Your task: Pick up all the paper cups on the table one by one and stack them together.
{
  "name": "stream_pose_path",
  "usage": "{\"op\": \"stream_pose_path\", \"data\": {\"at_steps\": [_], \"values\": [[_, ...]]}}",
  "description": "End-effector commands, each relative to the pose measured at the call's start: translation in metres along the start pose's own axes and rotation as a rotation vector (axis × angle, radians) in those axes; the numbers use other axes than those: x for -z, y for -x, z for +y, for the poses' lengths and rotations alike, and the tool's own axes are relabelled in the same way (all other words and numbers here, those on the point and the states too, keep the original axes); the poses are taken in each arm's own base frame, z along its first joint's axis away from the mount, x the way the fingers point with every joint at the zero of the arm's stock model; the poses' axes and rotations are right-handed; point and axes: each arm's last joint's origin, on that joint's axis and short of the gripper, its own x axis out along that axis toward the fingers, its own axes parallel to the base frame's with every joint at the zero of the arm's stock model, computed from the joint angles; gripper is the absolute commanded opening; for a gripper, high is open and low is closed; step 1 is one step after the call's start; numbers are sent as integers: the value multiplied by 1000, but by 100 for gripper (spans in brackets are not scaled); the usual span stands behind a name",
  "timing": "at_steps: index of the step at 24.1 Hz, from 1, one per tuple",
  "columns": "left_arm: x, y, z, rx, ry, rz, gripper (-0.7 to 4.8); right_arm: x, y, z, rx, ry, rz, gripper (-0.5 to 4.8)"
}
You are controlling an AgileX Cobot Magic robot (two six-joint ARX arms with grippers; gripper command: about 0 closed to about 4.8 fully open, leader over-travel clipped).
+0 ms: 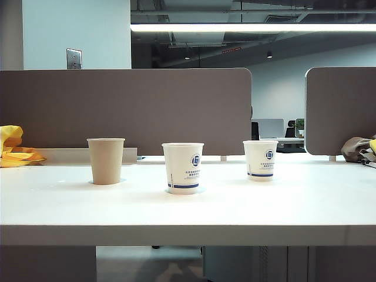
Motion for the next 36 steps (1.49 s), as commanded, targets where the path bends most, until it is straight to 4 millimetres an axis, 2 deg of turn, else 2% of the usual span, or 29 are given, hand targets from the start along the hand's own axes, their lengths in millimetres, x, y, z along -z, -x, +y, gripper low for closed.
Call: {"op": "stream_pose_path", "data": {"at_steps": [1,12,19,21,23,26,28,31,36], "values": [[-1,0,0,4,2,-8,-5,0,0,0,4,2,-10,-5],[-1,0,0,6,2,-9,-6,-5,0,0,2,0,-61,-5],[-4,0,-1,35,23,-28,-6,-3,0,-3,104,20,-38,-4],[-2,0,0,1,86,-19,-6,-1,0,-2,83,26,-22,-5],[4,0,2,-61,71,38,-6,-1,0,0,20,18,-18,-5],[7,0,2,-57,76,70,-6,-1,0,1,-19,16,-16,-5],[6,0,1,-32,147,71,-6,-1,0,0,1,16,-16,-5],[-1,1,0,-26,185,53,-6,-10,2,0,23,15,-75,-5],[-31,8,-3,-14,178,6,-6,-27,7,2,-1,23,-147,-5]]}}
